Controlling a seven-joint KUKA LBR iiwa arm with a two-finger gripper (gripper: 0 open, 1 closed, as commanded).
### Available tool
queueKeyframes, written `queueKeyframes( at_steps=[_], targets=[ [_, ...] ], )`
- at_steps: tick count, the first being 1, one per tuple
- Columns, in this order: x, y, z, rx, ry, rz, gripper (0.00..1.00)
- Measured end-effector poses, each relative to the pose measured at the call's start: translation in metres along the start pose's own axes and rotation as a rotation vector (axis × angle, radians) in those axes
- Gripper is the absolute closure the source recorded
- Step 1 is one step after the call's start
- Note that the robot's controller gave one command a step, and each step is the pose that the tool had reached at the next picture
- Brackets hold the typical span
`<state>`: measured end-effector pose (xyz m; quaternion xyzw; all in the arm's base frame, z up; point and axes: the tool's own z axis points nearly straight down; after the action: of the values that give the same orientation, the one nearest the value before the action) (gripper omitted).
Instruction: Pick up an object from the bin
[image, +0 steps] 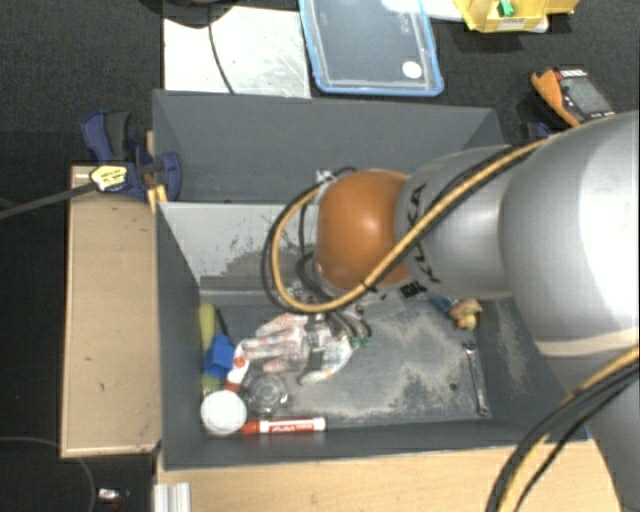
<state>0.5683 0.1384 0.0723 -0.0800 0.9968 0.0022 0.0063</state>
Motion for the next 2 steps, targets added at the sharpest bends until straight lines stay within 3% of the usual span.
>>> queueKeyframes(
  at_steps=[1,2],
  targets=[
    [-0.0005,-0.0028,-0.0002,-0.001,-0.003,-0.015,0.0],
    [-0.0014,0.0009,-0.0012,-0.002,-0.005,0.002,1.0]
  ],
)
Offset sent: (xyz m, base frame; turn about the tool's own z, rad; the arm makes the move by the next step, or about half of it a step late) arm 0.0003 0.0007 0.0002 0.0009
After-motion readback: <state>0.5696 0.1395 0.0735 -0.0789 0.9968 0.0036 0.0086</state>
